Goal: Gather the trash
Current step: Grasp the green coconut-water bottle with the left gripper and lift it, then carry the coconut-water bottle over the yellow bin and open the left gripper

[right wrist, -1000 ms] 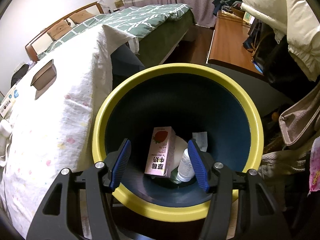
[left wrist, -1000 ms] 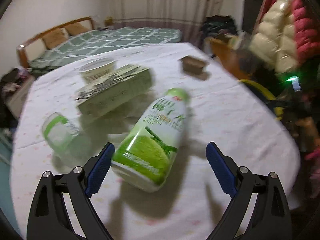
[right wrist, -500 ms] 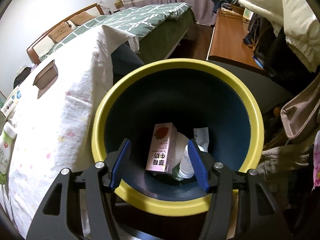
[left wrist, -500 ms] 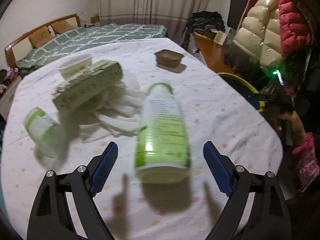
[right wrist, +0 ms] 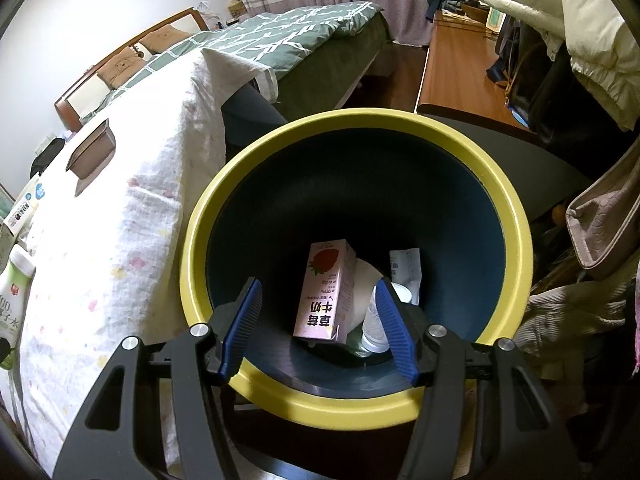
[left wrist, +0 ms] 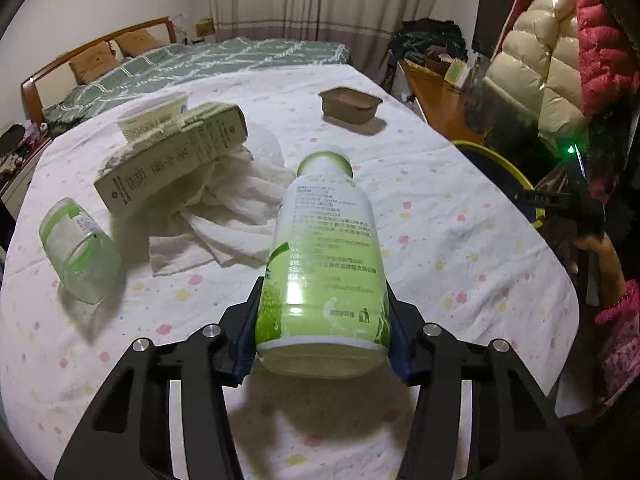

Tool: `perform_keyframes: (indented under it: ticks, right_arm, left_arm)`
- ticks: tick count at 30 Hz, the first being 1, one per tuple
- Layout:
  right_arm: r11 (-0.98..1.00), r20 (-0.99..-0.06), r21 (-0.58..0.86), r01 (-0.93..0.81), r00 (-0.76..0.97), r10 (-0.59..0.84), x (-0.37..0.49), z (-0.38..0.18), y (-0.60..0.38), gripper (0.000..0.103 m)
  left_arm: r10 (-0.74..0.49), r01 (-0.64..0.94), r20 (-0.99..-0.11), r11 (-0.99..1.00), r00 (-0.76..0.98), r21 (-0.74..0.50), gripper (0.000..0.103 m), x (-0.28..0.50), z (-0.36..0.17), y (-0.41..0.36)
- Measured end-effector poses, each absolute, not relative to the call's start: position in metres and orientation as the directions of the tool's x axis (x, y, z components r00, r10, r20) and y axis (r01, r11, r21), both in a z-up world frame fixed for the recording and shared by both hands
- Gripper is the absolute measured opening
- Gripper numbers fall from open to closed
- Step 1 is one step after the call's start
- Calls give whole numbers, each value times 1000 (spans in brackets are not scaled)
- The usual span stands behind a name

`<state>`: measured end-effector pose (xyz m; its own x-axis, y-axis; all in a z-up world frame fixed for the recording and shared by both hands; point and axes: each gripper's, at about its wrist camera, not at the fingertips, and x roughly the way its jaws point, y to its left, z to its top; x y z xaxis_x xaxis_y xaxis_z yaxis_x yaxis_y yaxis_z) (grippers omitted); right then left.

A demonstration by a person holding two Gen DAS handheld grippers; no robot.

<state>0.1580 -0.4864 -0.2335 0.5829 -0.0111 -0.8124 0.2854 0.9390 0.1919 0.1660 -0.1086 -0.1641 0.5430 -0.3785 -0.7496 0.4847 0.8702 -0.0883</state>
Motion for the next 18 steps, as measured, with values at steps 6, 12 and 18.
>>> perform_keyframes:
  ticks: [6, 12, 18]
  right_arm:
    - [938, -805, 195, 285, 593, -13, 157, -231, -485, 56]
    - [939, -801, 201, 279, 599, -6, 154, -229, -484, 56]
    - [938, -800, 204, 281, 601, -6, 153, -228, -484, 56]
  left_arm:
    - [-344, 482, -673, 876, 655, 22, 51, 153, -135, -112]
    - [-319, 465, -586, 878, 745, 113, 51, 148, -102, -117]
    - [-321, 455, -542, 881, 777, 131, 51, 159, -83, -127]
